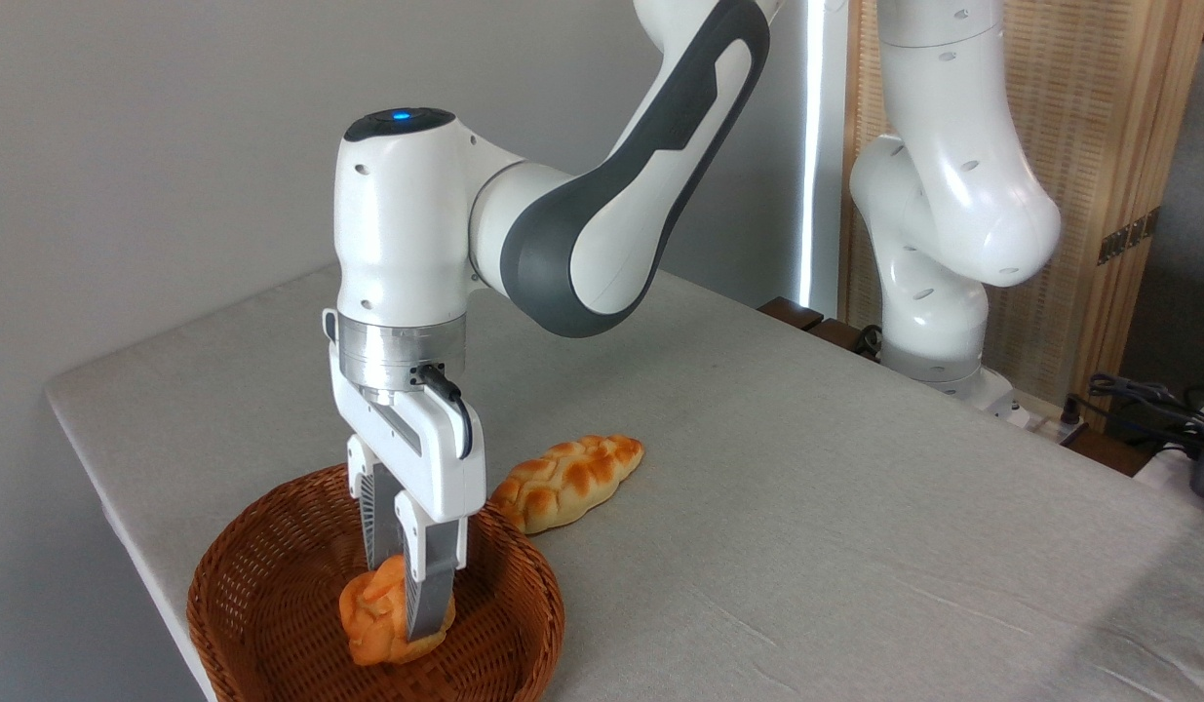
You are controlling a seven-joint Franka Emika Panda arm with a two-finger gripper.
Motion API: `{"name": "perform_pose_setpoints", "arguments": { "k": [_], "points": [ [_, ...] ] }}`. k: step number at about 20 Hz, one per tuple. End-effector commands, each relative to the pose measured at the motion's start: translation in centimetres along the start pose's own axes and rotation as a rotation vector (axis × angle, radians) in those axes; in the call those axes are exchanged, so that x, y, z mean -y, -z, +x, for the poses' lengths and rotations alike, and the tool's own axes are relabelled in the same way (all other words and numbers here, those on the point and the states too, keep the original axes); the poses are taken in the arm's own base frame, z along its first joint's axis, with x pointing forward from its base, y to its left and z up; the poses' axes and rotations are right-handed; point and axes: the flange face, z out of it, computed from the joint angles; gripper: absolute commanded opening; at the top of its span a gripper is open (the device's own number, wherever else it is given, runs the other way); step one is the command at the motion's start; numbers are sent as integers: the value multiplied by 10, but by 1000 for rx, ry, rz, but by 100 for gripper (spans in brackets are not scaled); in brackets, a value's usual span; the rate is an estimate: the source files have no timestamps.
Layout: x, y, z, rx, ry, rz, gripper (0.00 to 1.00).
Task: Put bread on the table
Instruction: 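Close the gripper on the orange bun and lift it from the basket, then carry the bun past the basket rim and lower it onto the table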
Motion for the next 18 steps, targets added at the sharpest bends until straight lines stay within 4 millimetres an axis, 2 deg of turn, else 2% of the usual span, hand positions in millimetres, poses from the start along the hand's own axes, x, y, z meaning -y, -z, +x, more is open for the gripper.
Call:
{"name": "perform_pose_setpoints", "arguments": {
  "k": [1, 4, 7, 12, 15, 17, 18],
  "points": [
    [5, 2, 0, -3, -18, 20, 45],
    [5, 3, 1, -6, -19, 22, 45],
    [6, 16, 3, -30, -3, 29, 45],
    [10, 75, 0, -90, 12, 54, 46],
    [4, 94, -13, -48, 8, -5, 49],
    [0, 105, -22, -36, 14, -28, 57],
    [-2, 108, -31, -27, 21, -44, 57]
  ]
}}
